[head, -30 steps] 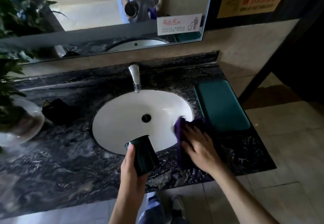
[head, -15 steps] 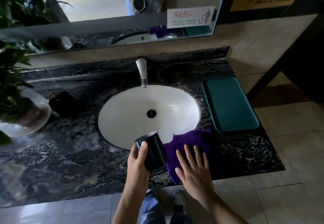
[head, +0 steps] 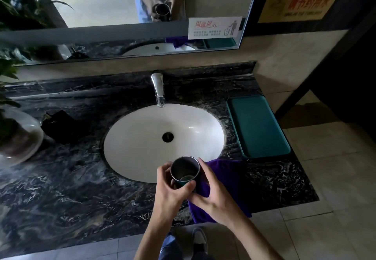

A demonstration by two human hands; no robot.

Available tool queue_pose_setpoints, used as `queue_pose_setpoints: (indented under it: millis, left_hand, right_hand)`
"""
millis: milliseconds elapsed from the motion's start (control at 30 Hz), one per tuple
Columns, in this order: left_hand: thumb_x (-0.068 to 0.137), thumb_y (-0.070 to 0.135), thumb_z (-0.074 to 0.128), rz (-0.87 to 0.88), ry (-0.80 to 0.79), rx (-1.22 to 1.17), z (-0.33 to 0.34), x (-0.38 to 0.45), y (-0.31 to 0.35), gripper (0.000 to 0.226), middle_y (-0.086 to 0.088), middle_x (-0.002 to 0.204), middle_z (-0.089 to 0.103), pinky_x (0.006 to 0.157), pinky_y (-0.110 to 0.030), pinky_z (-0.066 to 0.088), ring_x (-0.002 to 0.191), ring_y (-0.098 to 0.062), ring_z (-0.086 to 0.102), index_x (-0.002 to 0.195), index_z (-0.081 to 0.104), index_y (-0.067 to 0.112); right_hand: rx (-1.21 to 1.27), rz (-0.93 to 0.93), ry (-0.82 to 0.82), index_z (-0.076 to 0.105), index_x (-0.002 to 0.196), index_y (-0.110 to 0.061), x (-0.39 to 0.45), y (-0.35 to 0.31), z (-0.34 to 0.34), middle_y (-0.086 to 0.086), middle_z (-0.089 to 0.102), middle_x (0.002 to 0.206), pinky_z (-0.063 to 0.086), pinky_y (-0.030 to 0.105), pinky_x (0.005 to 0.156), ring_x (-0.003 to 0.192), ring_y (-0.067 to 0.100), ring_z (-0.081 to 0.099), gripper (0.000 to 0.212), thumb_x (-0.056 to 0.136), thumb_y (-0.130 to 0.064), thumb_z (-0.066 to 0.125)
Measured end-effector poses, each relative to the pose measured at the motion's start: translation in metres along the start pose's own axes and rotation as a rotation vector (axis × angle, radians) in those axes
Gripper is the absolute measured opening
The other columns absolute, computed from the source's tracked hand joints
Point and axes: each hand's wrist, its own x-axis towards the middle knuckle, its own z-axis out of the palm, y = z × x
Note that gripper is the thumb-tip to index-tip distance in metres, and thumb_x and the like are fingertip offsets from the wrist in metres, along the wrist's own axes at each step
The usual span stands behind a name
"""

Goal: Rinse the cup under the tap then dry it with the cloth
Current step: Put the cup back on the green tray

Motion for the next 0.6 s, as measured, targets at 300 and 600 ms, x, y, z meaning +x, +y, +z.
queue_pose_setpoints:
  millis: [300,600]
  left_hand:
    - [0.067,0.02,0.086,0.064,-0.119,0.058,-0.002,0.033,0.009,0.066,-0.006,0.121,0.064,0.091,-0.028,0.058,0.107,-0.006,0.07,0.121,0.049,0.027]
    - [0.076,0.07,0.071,0.075,-0.203,0.252,0.019,0.065,-0.003,0.077,0.027,0.15,0.043,0.115,-0.019,0.032,0.139,0.017,0.036,0.141,0.037,0.049]
  right_hand:
    - [-0.031,-0.017,0.244,0.045,0.146,-0.02,0.036,-0.015,0.01,-0.007,0.061,0.138,0.047,0.013,0.102,0.125,-0.006,0.058,0.076,0.081,-0.003,0.082]
    - [0.027,0.006,0.392,0.052,0.134,-0.033,0.058,-0.004,-0.045,-0.011,0.067,0.128,0.051,0.025,0.101,0.118,0.0,0.063,0.075,0.071,-0.035,0.092]
